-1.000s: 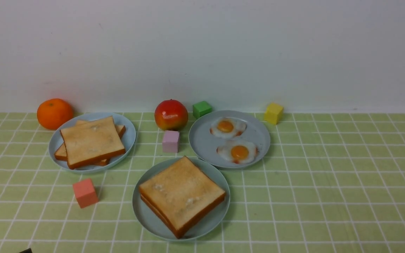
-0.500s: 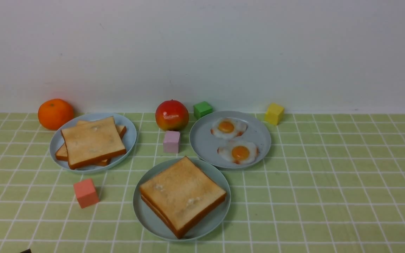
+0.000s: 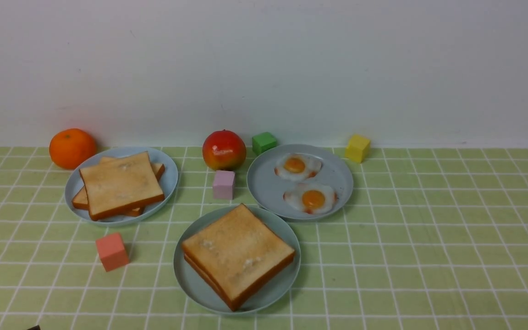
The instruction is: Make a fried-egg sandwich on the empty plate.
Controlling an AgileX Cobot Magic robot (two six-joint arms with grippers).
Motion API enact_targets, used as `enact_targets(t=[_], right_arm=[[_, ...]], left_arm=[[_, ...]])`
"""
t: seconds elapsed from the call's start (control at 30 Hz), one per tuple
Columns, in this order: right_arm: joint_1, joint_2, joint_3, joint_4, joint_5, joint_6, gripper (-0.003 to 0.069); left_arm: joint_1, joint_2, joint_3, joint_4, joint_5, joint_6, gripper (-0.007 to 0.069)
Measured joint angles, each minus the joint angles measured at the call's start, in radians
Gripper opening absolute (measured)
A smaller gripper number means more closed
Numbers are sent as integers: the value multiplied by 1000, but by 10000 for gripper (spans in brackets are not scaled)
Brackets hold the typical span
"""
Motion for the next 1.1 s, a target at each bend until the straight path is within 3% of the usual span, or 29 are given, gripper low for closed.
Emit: enact_targets(t=[0.63, 0.73, 0.9, 1.1], right_arm=[[0, 0, 0, 3, 3, 0, -3], [0, 0, 0, 3, 3, 0, -3], [0, 0, 0, 4, 3, 0, 1], [0, 0, 0, 4, 4, 0, 3]], left_arm=[[0, 0, 0, -2, 3, 18, 14], [25, -19, 0, -56, 10, 54, 12], [171, -122, 0, -184, 94, 118, -13], [534, -347, 0, -236, 271, 169, -13]])
